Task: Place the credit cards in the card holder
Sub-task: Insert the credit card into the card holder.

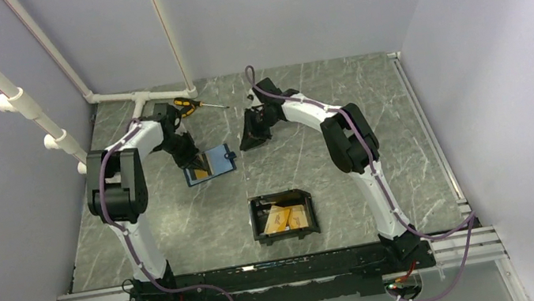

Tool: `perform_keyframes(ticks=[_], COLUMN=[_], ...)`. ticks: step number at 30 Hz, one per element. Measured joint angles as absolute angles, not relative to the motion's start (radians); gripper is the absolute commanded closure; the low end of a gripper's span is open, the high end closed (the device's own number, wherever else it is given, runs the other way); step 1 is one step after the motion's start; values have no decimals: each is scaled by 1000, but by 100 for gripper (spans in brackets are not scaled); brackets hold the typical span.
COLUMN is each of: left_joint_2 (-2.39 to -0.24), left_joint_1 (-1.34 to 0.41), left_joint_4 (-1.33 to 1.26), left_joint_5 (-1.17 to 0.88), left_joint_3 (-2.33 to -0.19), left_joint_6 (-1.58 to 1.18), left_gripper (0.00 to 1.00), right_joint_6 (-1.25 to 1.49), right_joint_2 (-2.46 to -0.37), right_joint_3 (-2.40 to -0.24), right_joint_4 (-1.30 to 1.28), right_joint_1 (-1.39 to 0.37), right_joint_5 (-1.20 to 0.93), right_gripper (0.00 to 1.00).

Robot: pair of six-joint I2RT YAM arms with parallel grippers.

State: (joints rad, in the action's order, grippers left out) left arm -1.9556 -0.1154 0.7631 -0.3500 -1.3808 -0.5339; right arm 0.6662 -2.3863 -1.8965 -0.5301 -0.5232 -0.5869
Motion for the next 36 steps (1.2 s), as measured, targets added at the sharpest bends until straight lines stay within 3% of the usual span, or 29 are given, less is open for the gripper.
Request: perform_keyframes(ticks=[4,10,17,25,30,32,36], left_joint_2=[-1975,-1976,-1978,-2013,-2019,-2019,-1999], left_joint_1=[-115,-116,-117,-125,-122,-121,-121], left_joint_4=[737,705,682,583,580,580,597], left_joint_5=[-349,-355,-362,-474,-492,-496,-492], left_joint_3=[-1354,-1345,-1337,-1321,-1324,-1324,-1324], left_joint_6=[-534,-535,-535,-546,-537,-535,-528], left_gripper=[100,100,100,100,100,92,61], right_joint_6=[663,650,640,672,698,701,693], right_joint_2=[-2390,-2408,-2468,-2469,-2469,-2469,-2469], right_joint_3=[-1923,-1992,-2099,-2079,-2067,-2067,-2067], right_joint_4=[-536,-570,-634,-621,-611,-606,-603], right_joint_1=[-530,-569,-645,-651,-640,-640,-640], right_joint_5=[-577,-502,-382,-399,-426,-430,-433], right_gripper=[54,42,43,58,49,47,47])
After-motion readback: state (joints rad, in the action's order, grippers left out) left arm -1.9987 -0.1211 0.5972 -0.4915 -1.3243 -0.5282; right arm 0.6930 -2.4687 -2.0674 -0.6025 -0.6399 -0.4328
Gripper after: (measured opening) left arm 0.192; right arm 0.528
